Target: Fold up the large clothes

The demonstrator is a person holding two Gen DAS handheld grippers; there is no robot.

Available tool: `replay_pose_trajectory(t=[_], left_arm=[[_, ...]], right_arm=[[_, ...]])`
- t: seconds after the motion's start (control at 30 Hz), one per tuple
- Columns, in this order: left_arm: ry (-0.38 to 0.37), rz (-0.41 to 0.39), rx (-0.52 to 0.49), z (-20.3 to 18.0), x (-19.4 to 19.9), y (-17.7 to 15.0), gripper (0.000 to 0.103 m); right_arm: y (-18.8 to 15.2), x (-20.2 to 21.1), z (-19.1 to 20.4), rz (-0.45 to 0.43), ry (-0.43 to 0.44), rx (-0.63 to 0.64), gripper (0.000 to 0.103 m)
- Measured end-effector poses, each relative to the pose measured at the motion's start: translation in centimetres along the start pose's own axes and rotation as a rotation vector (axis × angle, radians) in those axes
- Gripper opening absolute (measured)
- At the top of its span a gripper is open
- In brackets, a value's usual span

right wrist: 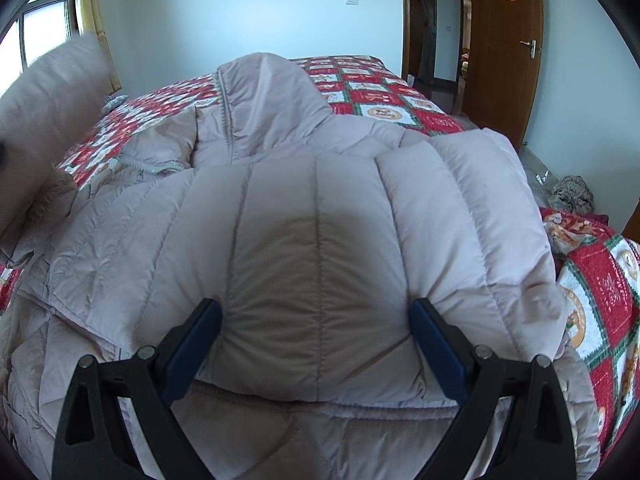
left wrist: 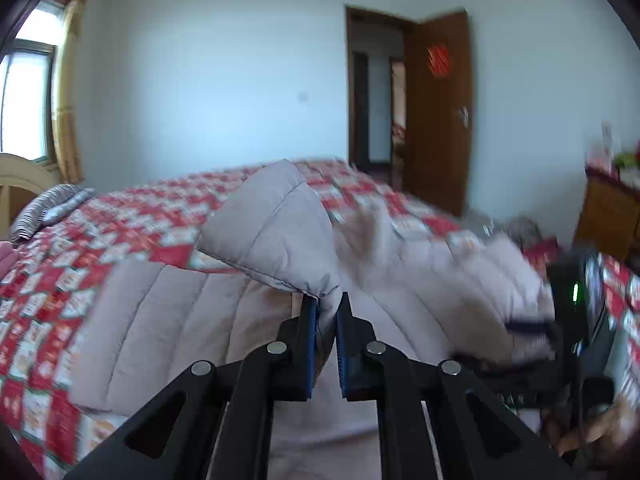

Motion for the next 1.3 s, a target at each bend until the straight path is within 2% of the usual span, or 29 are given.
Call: replay_pose_trajectory(t=[0.17,0.27,0.43,0.53,0.57,0.6,0.67,0.7,0.77,0.83,0.9,0.97,1.0,1.03,1.07,1.17,1.23,1.3], left_arm=[[0.018,0.133,-0.062,-2.2,-3.4,-3.0,0.009],[0.017,0.229,-0.064,-2.9,-5.2,-3.6,0.017],[0.04,0.252,-0.084,-3.4,-5.6,-4.3,0.029],[0.041,0.238,-0.077,-3.4,-4.1,-4.2,0.044],[0.024,0.228,-0.044,-3.1,-2.8,-4.2,0.057],[0.01,0.215,-0.006,-2.6,-1.8,-4.1,0.076],[0.003,0.168,0.058,-1.5,0.3,-4.2,0.091],[0.007,0.132,0.091,-0.4,1.5,-4.4,0.091],[0.055,0.108,0.152,1.9,2.6,-4.7,0.091],[0.126,0.114,0.267,5.0,2.9,-5.2,0.091],[0.164,0.124,0.414,8.5,3.1,-6.4,0.091],[0.151,0.122,0.534,10.9,3.3,-7.9,0.091],[0.11,0.113,0.614,12.1,3.3,-9.0,0.091],[0.087,0.1,0.644,12.4,3.4,-9.3,0.091],[0.073,0.081,0.662,12.6,3.7,-9.7,0.091],[0.105,0.075,0.638,11.7,3.7,-9.6,0.091],[0.137,0.082,0.613,11.1,3.4,-9.5,0.091],[0.145,0.074,0.615,11.2,3.8,-9.6,0.091]], right_arm=[[0.0,-0.1,0.0,0.003,0.007,-0.004,0.099],[0.0,-0.2,-0.1,0.003,0.013,-0.008,0.1],[0.1,-0.4,-0.1,0.007,0.014,-0.007,0.101],[0.1,-0.4,-0.1,0.008,0.013,-0.007,0.101],[0.1,-0.5,-0.1,0.008,0.012,-0.007,0.101],[0.1,-0.4,-0.1,0.008,0.013,-0.006,0.101],[0.1,-0.4,-0.1,0.008,0.011,-0.005,0.101],[0.1,-0.4,0.0,0.007,0.01,-0.005,0.101],[0.1,-0.3,0.0,0.004,0.008,-0.005,0.101],[0.1,-0.1,-0.1,-0.007,0.008,-0.011,0.101],[0.0,0.6,-0.5,-0.029,0.017,-0.032,0.101],[0.1,1.7,-0.9,-0.037,0.032,-0.065,0.101],[0.2,2.4,-1.1,-0.039,0.034,-0.087,0.101],[0.4,3.1,-1.2,-0.047,0.031,-0.103,0.101],[0.6,4.1,-1.2,-0.065,0.036,-0.122,0.101],[1.9,6.2,-0.5,-0.123,0.14,-0.176,0.101],[2.9,5.5,0.8,-0.081,0.176,-0.167,0.101],[3.4,3.2,2.4,-0.002,0.152,-0.149,0.101]])
Point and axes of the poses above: each gripper's, at about its wrist camera, not at the fingertips, and x roughly against the way its jaws point, z to its left, y to its top, the point moved 2 cm from there along -x, roughly the way its jaws point, and after that the axes turned 6 degrees about x, right-handed, at the moved point
